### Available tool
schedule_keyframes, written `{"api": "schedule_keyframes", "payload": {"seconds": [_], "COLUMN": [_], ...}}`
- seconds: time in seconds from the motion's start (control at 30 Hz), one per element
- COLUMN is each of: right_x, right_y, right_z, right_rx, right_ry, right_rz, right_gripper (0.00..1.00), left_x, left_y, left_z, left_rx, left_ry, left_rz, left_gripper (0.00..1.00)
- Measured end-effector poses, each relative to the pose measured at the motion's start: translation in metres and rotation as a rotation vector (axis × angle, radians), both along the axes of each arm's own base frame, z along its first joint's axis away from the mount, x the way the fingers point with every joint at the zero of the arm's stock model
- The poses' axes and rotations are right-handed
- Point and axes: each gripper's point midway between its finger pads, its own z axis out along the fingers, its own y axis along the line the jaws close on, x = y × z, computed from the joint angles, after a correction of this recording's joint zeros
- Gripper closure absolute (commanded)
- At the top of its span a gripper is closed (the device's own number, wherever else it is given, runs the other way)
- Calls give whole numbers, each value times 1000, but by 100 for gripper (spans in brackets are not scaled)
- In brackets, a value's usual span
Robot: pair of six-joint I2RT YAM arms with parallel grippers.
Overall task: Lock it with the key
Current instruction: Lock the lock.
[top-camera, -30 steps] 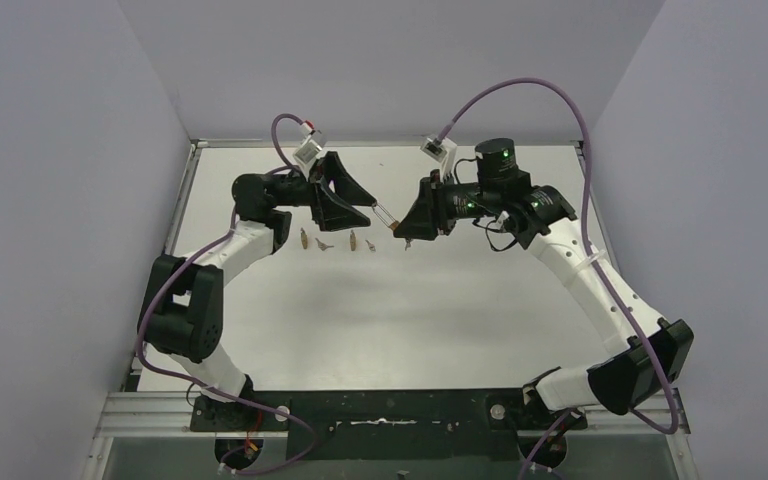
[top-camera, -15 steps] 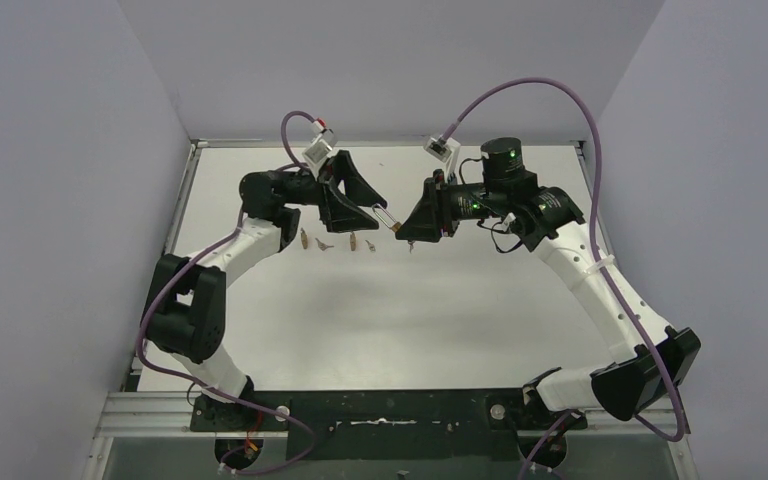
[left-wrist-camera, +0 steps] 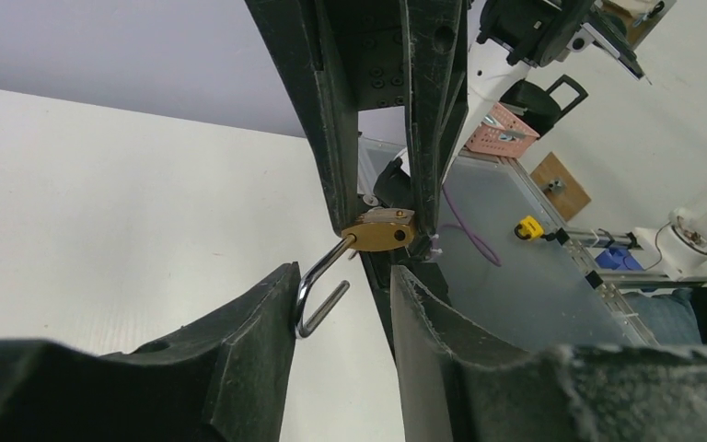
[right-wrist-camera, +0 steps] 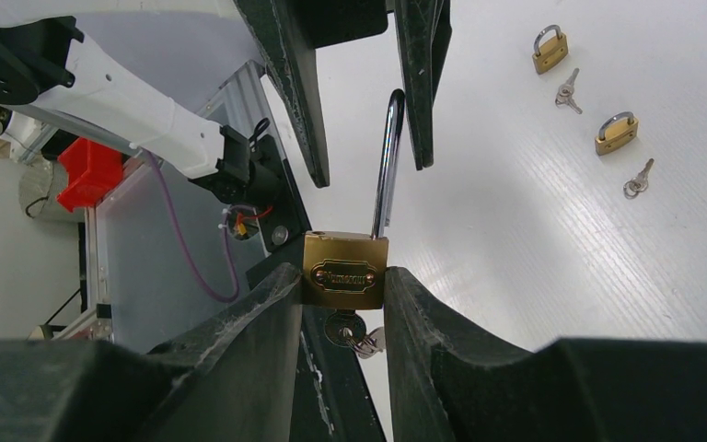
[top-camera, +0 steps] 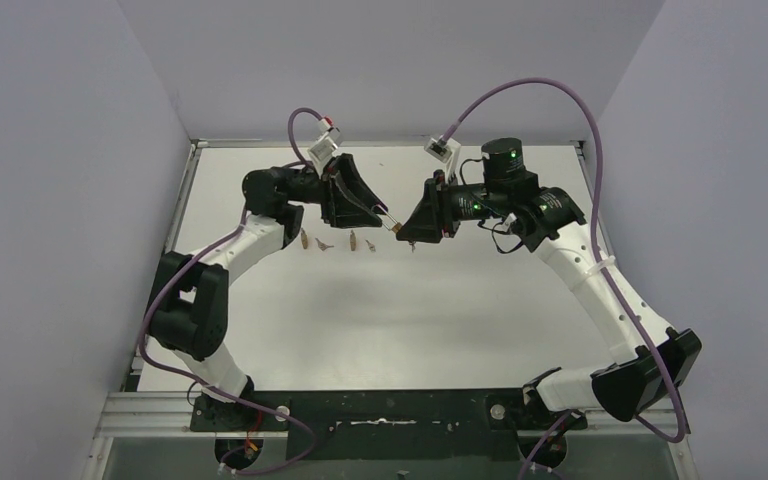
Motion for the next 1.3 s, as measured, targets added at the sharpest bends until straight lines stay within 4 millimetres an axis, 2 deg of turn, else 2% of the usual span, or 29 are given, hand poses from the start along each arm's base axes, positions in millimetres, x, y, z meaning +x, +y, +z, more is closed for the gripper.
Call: {"api": "schedule_keyframes", "payload": {"seconds": [0.23,0.5,0.53,0.57,0.9,0.93,1.0,1.07,1.1,1.13,1.23,1.3], "right_x": [-1,0,-1,0,-3,-2,-1,1,3,5,12,18], "right_y": [-1,-1,-1,-1,-2,-2,-2,-3,-4,-5,-10,-14], "right_z": [-1,-2,-2,-2,-2,-2,-3,-4,-5,-6,-3,5], "right_rx": [-6,-7,-7,-7,-9,-10,-14,-21,-29,-38,-60,-63], "right_ry": [-2,-5,-5,-5,-3,-3,-7,-13,-22,-28,-77,-126], "right_rz": [2,3,3,3,10,9,5,-6,-19,-28,-70,-114], "right_gripper": [81,80,80,80,79,74,54,17,6,1,0,0], "left_x": [8,9,9,9,9,10,11,12,13,15,29,43], "left_y": [7,7,7,7,6,6,6,6,6,7,15,27], "left_z": [-1,0,0,0,-3,-4,-3,-3,-3,-1,1,3], "left_rx": [3,1,1,1,-5,-6,-9,-13,-16,-25,-59,-94], "left_ry": [18,21,21,21,12,11,10,11,11,12,39,57], "left_rz": [26,30,30,30,34,37,41,46,52,64,139,226], "left_gripper": [57,56,72,100,100,100,100,100,100,100,100,100]}}
